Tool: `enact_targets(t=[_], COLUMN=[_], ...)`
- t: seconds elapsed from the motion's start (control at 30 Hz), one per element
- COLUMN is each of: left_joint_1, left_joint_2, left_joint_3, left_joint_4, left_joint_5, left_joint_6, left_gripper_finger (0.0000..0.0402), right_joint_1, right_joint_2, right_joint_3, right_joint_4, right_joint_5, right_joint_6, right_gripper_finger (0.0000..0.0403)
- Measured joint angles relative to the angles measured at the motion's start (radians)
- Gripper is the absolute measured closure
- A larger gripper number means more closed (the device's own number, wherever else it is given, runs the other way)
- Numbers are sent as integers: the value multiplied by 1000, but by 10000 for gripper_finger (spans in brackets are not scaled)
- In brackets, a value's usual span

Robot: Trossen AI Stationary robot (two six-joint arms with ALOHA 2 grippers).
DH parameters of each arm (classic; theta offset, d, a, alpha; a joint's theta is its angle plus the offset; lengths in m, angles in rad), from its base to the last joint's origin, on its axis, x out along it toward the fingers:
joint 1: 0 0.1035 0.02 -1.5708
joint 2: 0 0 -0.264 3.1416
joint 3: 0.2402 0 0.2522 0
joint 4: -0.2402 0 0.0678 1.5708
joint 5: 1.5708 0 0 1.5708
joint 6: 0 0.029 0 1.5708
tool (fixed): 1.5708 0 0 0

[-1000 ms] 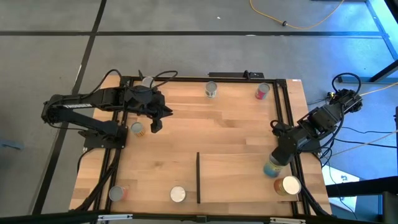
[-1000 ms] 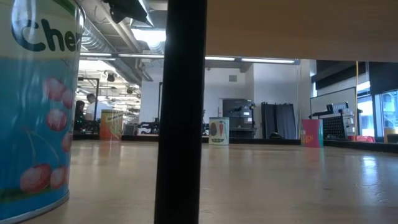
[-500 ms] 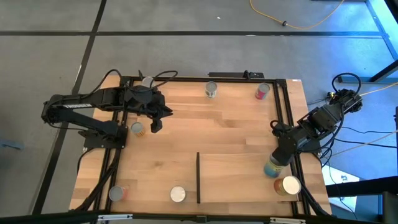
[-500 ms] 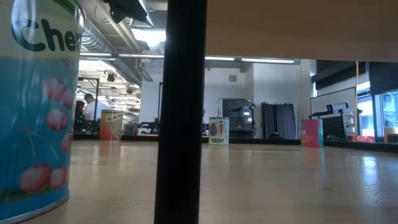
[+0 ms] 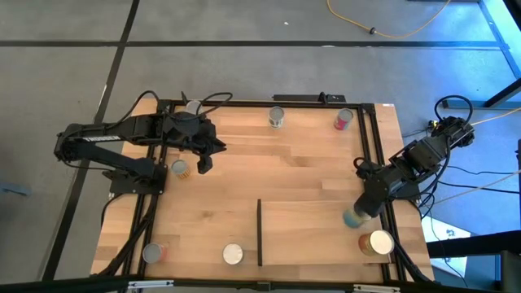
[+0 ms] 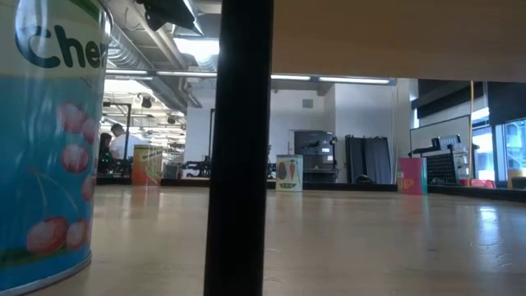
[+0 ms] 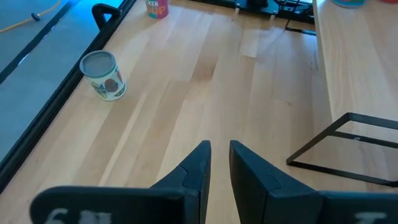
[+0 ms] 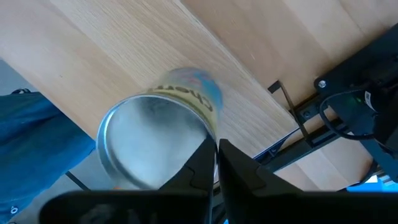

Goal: Pick and place cans onto a shelf
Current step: Put the top canned cherries on the shelf

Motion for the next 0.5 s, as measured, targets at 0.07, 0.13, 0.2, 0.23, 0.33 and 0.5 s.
enact_targets(t=[0.07, 0.13, 0.2, 0.23, 0.33, 0.5], left_joint_1=[0, 0, 0, 0, 0, 0], left_joint_2=[0, 0, 0, 0, 0, 0], left_joint_3=[0, 0, 0, 0, 0, 0], left_joint_4=[0, 0, 0, 0, 0, 0], left_joint_5=[0, 0, 0, 0, 0, 0], left_joint_6=[0, -1, -1, -2, -2, -2], left_gripper_finger=[349, 349, 349, 349, 349, 349], right_joint_1=[0, 0, 0, 0, 0, 0], right_joint_2=[0, 0, 1, 1, 1, 5], right_joint_3=[0, 0, 13, 25, 72, 157], right_joint_4=[0, 0, 1, 3, 3, 9], right_joint_5=[-1, -1, -1, -1, 1, 79], right_joint_6=[0, 0, 0, 0, 1, -15], right_gripper_finger=[378, 377, 377, 377, 377, 377])
